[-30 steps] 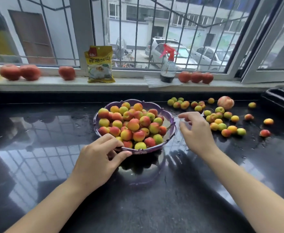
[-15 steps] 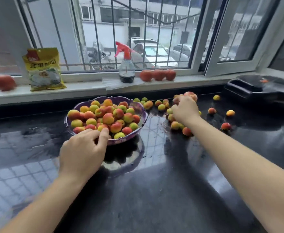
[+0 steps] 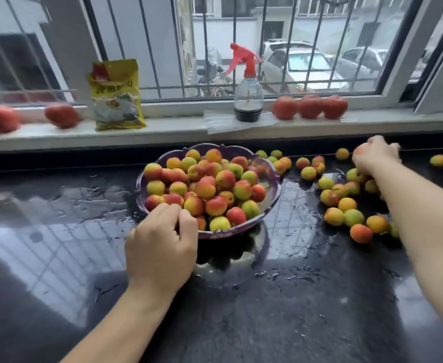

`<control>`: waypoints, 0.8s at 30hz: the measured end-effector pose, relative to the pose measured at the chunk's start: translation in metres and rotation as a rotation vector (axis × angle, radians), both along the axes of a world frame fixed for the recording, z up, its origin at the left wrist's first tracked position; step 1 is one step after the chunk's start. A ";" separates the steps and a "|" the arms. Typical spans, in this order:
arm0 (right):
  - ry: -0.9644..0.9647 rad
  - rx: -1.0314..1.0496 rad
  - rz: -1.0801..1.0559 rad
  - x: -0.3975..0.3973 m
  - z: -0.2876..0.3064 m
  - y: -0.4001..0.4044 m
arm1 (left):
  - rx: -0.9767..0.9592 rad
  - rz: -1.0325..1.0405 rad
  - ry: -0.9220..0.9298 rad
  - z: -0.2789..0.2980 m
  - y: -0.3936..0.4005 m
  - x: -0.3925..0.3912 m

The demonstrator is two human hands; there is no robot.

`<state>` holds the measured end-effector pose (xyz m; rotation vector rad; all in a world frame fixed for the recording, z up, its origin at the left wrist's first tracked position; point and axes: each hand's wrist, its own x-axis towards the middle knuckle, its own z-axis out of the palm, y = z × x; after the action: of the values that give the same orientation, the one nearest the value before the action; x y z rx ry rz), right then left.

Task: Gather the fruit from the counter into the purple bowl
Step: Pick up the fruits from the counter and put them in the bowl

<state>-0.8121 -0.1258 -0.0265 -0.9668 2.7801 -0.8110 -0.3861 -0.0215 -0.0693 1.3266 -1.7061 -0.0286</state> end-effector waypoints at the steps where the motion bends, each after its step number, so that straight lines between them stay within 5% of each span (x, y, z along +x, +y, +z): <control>1: 0.013 -0.064 0.007 0.012 0.004 0.003 | -0.006 0.002 0.005 0.000 0.000 0.001; 5: 0.077 -0.396 0.302 0.087 0.032 0.025 | 0.019 -0.008 0.013 -0.001 0.000 0.001; 11: -0.427 -0.488 0.750 0.230 0.069 0.068 | 0.082 -0.031 0.030 0.013 0.001 0.029; 24: -0.077 -0.244 0.941 0.350 0.055 0.032 | 0.154 -0.239 0.190 -0.003 0.004 0.118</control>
<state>-0.4622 -0.0939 0.0287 -1.9647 1.7981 -0.9530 -0.2681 -0.0172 -0.0726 1.1818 -1.7153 -0.4184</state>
